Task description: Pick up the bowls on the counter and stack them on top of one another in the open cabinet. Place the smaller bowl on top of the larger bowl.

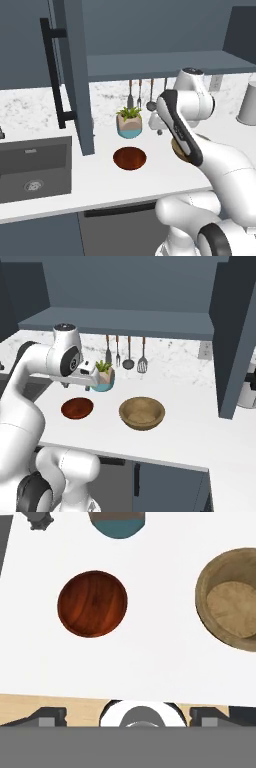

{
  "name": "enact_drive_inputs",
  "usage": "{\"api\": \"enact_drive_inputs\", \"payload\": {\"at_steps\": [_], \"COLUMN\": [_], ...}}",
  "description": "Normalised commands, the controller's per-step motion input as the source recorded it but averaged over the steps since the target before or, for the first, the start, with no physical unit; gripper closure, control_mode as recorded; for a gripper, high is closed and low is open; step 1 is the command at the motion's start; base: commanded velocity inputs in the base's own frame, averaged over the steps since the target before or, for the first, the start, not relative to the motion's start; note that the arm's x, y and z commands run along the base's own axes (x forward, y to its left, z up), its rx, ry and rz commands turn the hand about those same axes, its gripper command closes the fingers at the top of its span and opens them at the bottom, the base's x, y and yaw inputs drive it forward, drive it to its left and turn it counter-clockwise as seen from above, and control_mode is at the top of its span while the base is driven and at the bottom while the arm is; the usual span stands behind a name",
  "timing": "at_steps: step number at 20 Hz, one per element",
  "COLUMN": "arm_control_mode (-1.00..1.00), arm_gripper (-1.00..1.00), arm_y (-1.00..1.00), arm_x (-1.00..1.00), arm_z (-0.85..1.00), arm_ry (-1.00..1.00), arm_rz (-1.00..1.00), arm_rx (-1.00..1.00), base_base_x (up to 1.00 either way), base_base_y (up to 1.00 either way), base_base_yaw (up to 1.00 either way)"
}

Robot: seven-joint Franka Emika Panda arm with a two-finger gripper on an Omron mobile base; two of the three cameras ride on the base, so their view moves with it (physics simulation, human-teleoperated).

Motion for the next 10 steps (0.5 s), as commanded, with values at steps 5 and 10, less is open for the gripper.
{"api": "enact_drive_inputs", "payload": {"at_steps": [5,10], "arm_control_mode": [-1.0,-1.0], "arm_gripper": [-1.0,-1.0], "arm_y": [0.15,0.11], "arm_x": [0.0,0.06], "arm_z": [-0.39,-0.45], "arm_ry": [0.03,0.0], "arm_rz": [0.0,0.0], "arm_rx": [0.03,-0.03], "base_base_x": [0.0,0.0], "base_base_y": [0.0,0.0], "base_base_yaw": [0.0,0.0]}}
